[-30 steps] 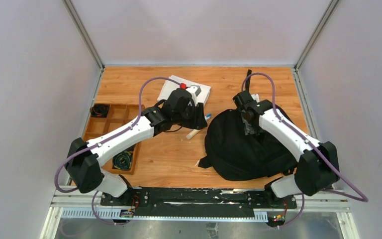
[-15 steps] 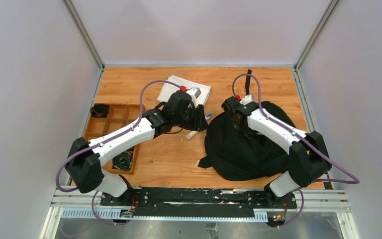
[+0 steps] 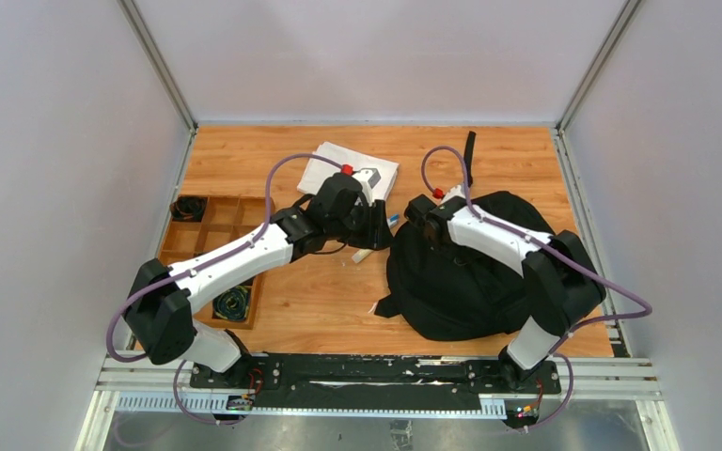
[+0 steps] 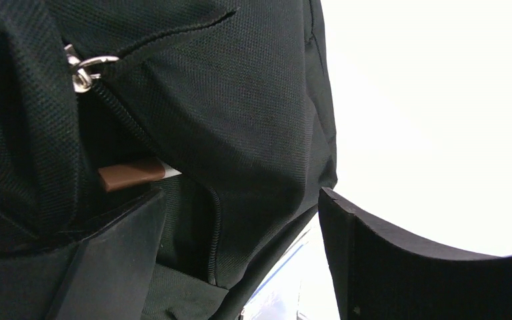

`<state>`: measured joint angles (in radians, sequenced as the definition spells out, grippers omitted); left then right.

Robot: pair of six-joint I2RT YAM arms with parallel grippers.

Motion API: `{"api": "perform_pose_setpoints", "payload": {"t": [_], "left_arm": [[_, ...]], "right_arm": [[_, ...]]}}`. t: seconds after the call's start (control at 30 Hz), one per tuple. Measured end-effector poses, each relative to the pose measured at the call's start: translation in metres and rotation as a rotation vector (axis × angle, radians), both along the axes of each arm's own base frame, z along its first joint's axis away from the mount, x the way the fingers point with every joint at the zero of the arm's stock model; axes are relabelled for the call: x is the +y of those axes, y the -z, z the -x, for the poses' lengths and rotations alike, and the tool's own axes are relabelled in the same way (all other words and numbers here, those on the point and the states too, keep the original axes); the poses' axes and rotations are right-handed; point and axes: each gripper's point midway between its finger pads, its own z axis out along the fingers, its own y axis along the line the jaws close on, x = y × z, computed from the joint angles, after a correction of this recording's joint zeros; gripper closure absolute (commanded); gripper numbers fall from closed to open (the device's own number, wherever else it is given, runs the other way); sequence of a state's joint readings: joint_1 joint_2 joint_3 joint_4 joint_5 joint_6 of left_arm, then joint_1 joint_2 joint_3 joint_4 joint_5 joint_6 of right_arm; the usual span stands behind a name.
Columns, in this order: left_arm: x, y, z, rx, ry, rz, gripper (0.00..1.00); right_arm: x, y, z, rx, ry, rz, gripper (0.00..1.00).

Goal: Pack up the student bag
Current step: Adjust the student bag at the center of the board.

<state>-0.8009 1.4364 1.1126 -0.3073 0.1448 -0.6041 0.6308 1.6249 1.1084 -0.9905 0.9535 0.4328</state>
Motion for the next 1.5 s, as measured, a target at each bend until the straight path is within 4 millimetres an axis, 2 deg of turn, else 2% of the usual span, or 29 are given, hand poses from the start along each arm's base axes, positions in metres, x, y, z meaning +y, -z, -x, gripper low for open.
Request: {"api": "perform_pose_setpoints", "payload": {"t": [0.23,0.43,0.7,0.83,1.1,1.2,1.33,1.43,1.5], "left_arm": [[-0.001,0.002,0.002,0.006,0.009,0.003,0.50],[-0.002,0.002,0.002,0.005,0.014,0.009,0.50],[-0.003,0.001,0.004,0.006,0.024,0.018,0.50],[-0.004,0.000,0.004,0.005,0.026,0.021,0.50],[-0.006,-0.001,0.003,0.003,0.029,0.029,0.50],[-0.007,0.000,0.003,0.005,0.031,0.030,0.52],[-0.005,0.003,0.003,0.009,0.025,0.018,0.52],[-0.004,0.005,0.002,0.009,0.020,0.012,0.52],[-0.003,0.007,0.003,0.011,0.017,0.007,0.52]], "right_arm": [[-0.005,-0.001,-0.004,-0.005,0.003,0.055,0.12],[-0.012,-0.013,-0.004,-0.044,0.024,0.077,0.12],[-0.018,-0.057,0.003,-0.184,0.039,-0.017,0.12],[-0.020,-0.067,0.009,-0.213,0.041,-0.055,0.12],[-0.019,-0.065,0.014,-0.206,0.032,-0.103,0.15],[-0.016,-0.058,0.015,-0.184,0.022,-0.120,0.22],[-0.012,-0.045,0.016,-0.149,0.000,-0.143,0.37],[-0.010,-0.038,0.016,-0.129,-0.017,-0.150,0.41],[-0.009,-0.037,0.015,-0.128,-0.021,-0.154,0.47]]}}
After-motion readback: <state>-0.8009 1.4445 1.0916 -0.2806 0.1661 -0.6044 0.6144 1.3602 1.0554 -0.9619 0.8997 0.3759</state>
